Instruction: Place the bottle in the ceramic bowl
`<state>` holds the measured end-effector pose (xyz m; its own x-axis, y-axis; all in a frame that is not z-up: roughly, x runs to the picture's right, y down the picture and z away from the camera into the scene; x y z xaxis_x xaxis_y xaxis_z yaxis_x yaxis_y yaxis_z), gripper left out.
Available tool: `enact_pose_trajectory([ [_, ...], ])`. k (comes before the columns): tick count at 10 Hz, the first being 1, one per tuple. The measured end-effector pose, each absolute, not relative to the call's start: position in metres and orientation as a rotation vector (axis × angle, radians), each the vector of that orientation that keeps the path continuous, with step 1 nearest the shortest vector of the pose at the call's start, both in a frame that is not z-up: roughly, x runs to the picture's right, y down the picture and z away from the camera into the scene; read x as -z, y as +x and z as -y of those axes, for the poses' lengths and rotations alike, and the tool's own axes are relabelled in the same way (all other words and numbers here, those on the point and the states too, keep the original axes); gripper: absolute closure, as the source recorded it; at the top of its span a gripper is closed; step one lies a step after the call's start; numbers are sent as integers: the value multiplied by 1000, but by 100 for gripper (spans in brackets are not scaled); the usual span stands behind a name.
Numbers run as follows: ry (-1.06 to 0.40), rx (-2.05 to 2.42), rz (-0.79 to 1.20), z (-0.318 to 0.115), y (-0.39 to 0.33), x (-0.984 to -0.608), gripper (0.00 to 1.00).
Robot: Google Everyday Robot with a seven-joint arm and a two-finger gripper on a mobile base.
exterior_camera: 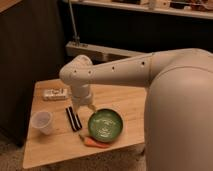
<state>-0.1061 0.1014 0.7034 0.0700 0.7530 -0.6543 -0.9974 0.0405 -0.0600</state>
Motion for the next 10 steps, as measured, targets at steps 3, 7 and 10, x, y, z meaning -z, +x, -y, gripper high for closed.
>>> enact_pose_trajectory([
  [3, -589, -1437, -522, -101, -106, -703, 35],
  [7, -556, -1440, -473, -92, -99, -710, 35],
  [10, -489, -1447, -241, -45, -81, -738, 35],
])
